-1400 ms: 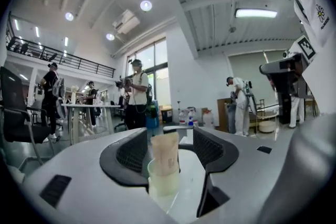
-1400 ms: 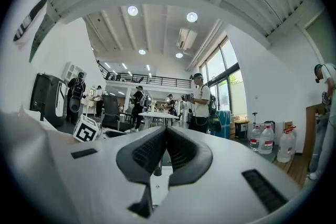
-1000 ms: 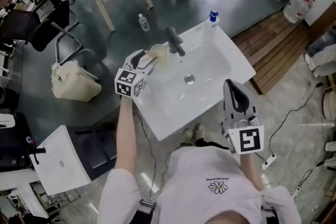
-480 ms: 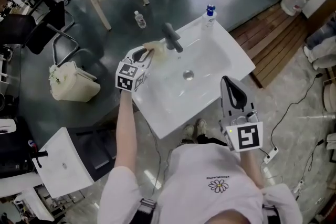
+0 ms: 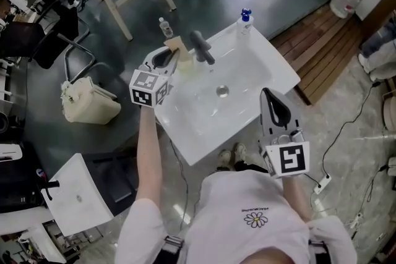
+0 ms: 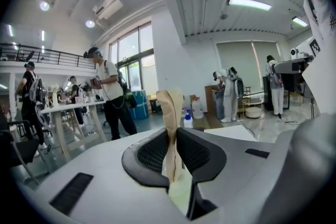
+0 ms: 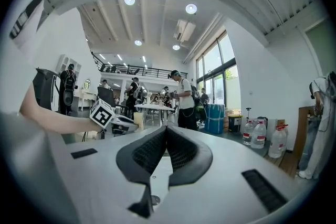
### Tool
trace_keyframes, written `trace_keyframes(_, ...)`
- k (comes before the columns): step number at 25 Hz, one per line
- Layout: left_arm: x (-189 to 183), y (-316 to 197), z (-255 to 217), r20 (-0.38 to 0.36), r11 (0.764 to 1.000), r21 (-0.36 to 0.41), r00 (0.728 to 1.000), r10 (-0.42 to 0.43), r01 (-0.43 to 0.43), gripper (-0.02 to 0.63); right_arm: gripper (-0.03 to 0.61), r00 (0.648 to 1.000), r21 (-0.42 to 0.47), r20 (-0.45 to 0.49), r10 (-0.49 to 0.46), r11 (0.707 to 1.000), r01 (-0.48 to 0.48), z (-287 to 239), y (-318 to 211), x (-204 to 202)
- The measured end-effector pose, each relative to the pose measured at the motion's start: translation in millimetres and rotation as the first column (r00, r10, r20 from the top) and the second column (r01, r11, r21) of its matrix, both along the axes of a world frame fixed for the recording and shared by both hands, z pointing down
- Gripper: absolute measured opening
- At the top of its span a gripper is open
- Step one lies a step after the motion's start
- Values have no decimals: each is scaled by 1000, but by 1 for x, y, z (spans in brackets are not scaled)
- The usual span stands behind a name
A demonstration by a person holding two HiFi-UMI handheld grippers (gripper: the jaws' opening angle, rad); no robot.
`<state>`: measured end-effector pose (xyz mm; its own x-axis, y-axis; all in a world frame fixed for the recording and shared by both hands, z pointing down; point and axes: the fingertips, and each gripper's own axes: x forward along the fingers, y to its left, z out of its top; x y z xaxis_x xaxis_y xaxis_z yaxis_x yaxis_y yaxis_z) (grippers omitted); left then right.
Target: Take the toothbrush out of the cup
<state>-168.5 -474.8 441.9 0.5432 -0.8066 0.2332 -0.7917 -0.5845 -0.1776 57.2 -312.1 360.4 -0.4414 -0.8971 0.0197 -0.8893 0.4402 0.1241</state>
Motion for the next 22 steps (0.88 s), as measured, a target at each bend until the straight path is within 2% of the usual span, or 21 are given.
trace_keyframes(4, 8, 8, -60, 4, 994, 108, 1000, -12, 11, 60, 12, 1000, 22, 13, -15, 1000, 15, -5, 2, -2)
trace_keyframes(9, 26, 40, -139, -65, 965, 258, 997, -33, 48, 58, 12, 1000, 40, 22, -16, 999, 16, -12, 3, 0)
trace_keyframes(12, 36, 73, -172, -104, 922, 361, 989, -106, 137, 58, 12, 1000, 60, 26, -10, 998, 8, -18, 3, 3)
trace_keyframes(15, 55, 105, -195, -211, 854, 456, 963, -168, 249, 57, 12, 1000, 79, 18, 15, 997, -16, -25, 0, 9)
trace_keyframes(16, 62, 115, -194, -246, 839, 462, 951, -189, 286, 57, 12, 1000, 86, 13, 20, 996, -21, -27, -1, 11)
trace_keyframes(18, 76, 134, -180, -304, 836, 423, 924, -233, 350, 57, 12, 1000, 104, 3, 24, 994, -24, -29, -1, 18)
trace_keyframes(20, 88, 148, -159, -349, 854, 354, 901, -259, 383, 57, 12, 999, 119, -7, 32, 992, -31, -29, -1, 27)
trace_keyframes(22, 96, 156, -139, -370, 869, 305, 889, -270, 390, 57, 12, 999, 126, 2, 45, 991, -45, -29, -2, 36)
